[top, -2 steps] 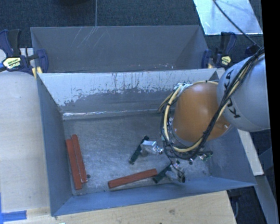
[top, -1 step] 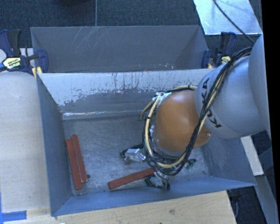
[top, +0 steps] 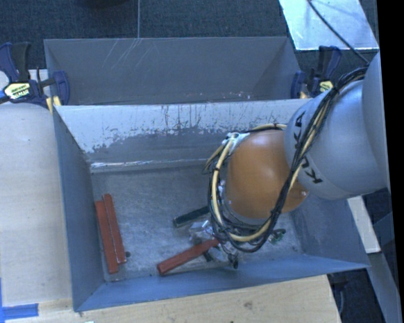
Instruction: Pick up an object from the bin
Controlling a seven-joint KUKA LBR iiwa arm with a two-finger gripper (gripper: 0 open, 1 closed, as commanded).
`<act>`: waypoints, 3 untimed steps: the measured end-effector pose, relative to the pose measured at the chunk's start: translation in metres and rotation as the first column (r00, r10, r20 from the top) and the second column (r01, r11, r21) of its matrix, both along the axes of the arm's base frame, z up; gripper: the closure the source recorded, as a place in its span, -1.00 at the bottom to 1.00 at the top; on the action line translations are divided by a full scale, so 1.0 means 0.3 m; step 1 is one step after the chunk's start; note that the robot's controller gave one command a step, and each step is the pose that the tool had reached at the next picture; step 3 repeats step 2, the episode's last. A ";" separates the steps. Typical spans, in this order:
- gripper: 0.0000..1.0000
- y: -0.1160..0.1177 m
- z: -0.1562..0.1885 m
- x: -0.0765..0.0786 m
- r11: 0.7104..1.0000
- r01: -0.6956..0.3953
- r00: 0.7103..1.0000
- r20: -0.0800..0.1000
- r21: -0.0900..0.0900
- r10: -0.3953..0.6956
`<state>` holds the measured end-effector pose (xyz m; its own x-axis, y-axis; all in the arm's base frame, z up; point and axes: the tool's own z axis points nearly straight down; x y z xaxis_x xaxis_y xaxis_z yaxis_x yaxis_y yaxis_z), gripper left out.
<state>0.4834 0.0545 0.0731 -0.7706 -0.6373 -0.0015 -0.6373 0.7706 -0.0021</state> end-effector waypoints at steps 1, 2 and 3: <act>1.00 -0.102 0.202 0.057 1.000 0.002 1.000 0.007 0.001 -0.002; 1.00 -0.126 0.576 0.232 0.999 0.032 0.999 0.011 0.002 -0.032; 1.00 -0.126 0.576 0.232 0.999 0.032 0.999 0.011 0.002 -0.032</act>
Offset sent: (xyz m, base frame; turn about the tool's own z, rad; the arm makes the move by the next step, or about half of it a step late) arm 0.0144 -0.0280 0.0571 -0.0033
